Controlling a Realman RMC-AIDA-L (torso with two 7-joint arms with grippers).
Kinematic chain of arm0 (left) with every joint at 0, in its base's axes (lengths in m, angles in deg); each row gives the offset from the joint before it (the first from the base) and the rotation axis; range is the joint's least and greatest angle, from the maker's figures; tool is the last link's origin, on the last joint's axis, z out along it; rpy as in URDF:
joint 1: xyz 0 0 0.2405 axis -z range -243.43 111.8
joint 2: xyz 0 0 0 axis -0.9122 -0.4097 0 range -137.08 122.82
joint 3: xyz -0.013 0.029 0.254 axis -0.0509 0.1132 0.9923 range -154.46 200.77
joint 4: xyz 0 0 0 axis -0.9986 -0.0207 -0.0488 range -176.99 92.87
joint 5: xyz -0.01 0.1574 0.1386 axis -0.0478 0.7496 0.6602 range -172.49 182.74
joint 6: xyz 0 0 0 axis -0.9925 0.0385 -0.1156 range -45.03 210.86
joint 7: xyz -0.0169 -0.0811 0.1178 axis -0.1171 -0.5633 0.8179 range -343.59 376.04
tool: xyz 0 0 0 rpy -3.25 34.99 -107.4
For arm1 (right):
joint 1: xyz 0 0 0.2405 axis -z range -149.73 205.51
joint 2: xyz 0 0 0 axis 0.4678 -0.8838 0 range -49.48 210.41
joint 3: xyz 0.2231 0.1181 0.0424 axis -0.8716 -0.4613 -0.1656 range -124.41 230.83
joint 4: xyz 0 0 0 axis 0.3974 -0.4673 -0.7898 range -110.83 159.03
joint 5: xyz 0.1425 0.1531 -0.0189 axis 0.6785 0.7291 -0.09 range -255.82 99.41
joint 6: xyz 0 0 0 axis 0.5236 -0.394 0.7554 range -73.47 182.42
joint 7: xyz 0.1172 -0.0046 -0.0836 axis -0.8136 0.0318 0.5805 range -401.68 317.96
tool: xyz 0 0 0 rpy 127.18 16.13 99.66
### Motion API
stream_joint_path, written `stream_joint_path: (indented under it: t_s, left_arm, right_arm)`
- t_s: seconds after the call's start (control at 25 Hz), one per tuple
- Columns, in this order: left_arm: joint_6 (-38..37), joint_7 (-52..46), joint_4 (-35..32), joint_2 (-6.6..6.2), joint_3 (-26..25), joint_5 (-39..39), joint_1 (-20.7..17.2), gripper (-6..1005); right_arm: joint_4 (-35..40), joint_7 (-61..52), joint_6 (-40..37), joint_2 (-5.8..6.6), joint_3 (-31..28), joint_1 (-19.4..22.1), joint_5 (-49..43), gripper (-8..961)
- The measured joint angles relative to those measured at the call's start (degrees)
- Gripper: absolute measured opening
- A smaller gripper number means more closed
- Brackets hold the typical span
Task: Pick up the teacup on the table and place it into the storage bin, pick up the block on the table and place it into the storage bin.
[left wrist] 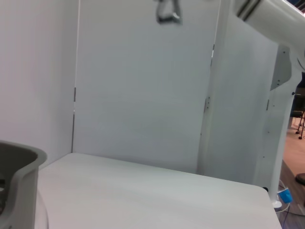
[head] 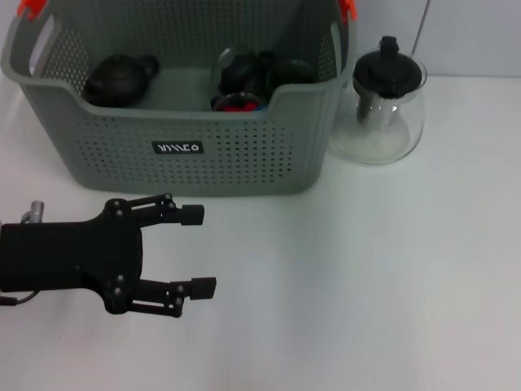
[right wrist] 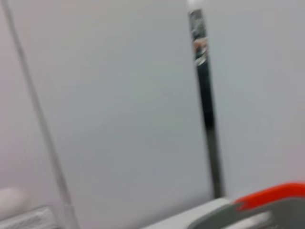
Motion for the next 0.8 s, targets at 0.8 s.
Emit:
stream_joint_path:
  t_s: [0.8]
  left_arm:
    - [0.0, -0.2, -0.1, -0.09, 0.3, 0.0, 0.9, 910]
  right_arm:
    - [-36.3, 6.4, 22.1, 0.30, 2.4, -17.1, -27.0, 436]
